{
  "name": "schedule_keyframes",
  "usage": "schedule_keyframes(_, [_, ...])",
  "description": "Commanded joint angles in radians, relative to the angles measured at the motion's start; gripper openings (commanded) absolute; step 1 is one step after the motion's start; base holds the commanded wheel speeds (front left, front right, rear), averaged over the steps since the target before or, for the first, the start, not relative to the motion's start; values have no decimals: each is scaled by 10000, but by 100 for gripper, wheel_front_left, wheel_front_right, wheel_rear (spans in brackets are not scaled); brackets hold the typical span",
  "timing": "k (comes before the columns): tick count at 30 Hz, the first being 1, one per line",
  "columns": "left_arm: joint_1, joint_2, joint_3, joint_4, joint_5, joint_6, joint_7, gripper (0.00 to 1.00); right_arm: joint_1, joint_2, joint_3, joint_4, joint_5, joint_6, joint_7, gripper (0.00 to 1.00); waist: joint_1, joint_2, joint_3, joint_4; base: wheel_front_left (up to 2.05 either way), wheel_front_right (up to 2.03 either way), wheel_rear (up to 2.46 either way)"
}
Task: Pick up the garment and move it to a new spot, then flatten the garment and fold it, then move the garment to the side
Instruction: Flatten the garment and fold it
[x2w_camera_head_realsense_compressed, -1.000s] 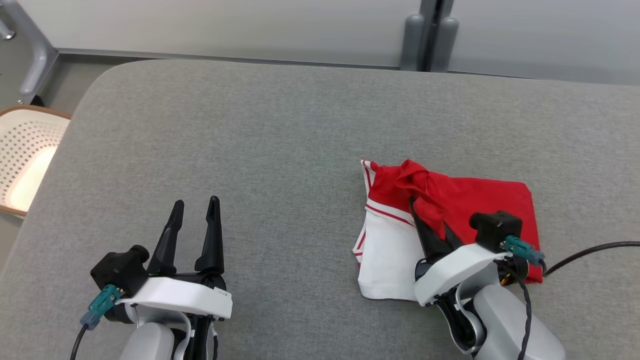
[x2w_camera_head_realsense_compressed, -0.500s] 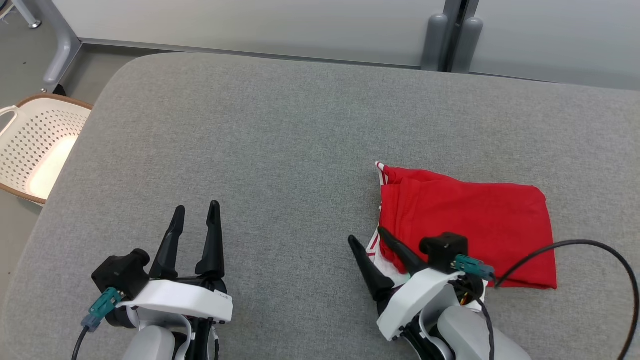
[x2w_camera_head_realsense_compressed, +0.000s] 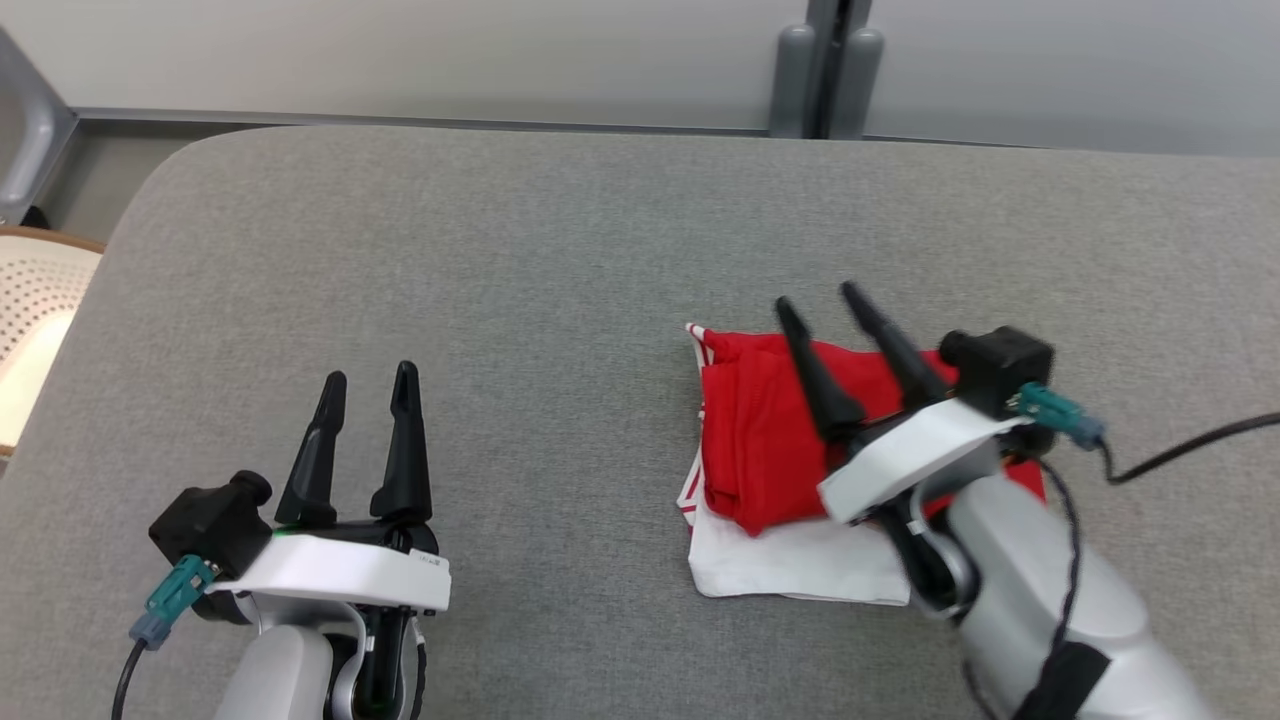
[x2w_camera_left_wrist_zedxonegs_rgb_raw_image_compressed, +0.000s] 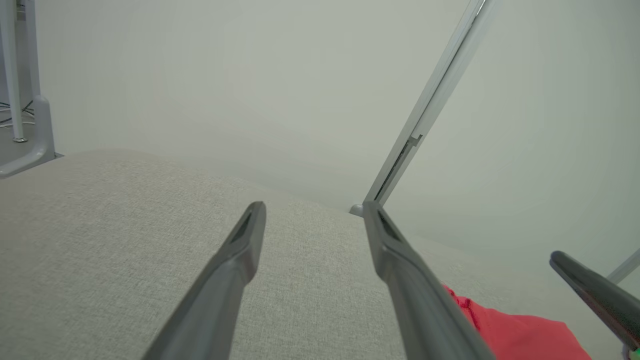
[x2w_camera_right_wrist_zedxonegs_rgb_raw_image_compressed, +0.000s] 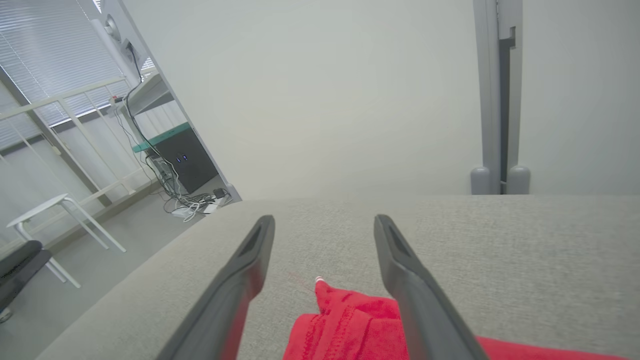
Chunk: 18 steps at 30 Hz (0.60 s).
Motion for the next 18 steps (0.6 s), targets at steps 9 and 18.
schedule_keyframes(9, [-385, 43, -185, -552, 21, -16, -44, 100, 1245, -1196, -2590, -2355, -2861, -1, -81, 100, 0, -1, -86, -536, 0, 0, 0])
schedule_keyframes(18, [28, 46, -336, -566, 383, 83, -44, 100, 3281, -946, -4735, -4266, -4216, -1, -77, 100, 0, -1, -33, -770, 0, 0, 0])
